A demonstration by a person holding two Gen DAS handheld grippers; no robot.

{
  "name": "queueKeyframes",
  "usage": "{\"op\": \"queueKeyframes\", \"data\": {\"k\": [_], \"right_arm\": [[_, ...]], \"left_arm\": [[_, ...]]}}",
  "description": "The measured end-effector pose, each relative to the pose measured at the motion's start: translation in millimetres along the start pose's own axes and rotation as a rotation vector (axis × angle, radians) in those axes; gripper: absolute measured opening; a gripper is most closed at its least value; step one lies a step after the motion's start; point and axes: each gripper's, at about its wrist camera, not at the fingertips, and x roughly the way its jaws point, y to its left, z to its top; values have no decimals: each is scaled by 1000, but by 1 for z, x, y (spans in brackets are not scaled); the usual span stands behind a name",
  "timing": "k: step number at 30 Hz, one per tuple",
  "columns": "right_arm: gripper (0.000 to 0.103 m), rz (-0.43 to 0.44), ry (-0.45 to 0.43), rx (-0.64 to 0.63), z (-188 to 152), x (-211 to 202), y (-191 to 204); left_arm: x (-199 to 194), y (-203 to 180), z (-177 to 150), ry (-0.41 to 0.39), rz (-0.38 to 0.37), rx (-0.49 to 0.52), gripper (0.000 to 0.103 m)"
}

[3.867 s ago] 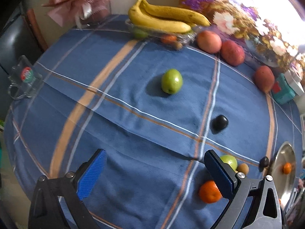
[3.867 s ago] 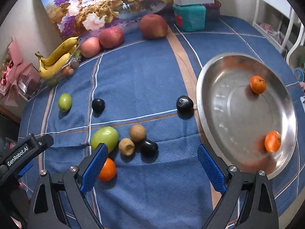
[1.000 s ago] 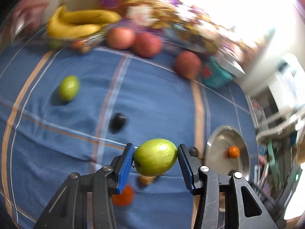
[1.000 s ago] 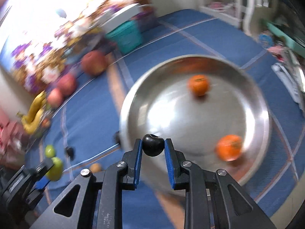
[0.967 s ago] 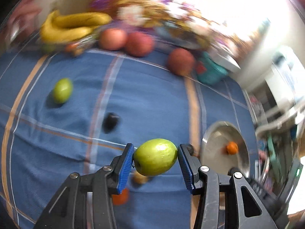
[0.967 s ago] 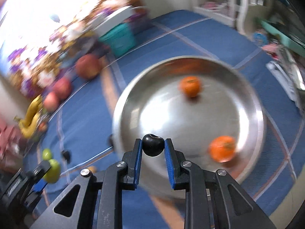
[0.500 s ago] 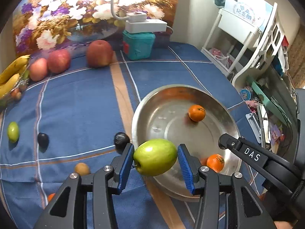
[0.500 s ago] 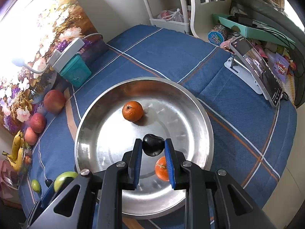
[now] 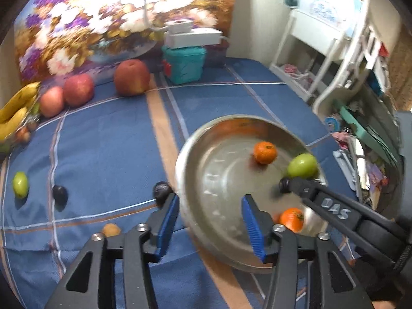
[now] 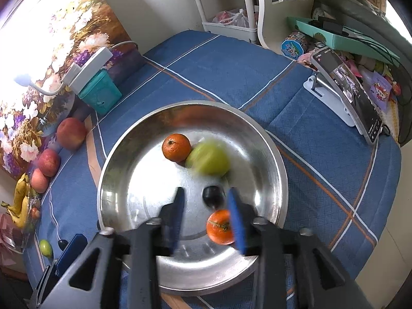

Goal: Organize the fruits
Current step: 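Carry the pear and plum over the steel plate and open both grippers, then move both grippers back toward the two brown kiwis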

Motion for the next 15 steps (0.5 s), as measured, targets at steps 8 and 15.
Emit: {"op": "queueKeyframes", "data": {"k": [8,15], "right_arm": [[75,-5,0,-65,-4,1,12],[93,-18,-25,-301,-27,-5,62]], "left_arm": [[-1,51,-1,62,159,-180,86],[-21,115,-13,81,280,-366,103]]}}
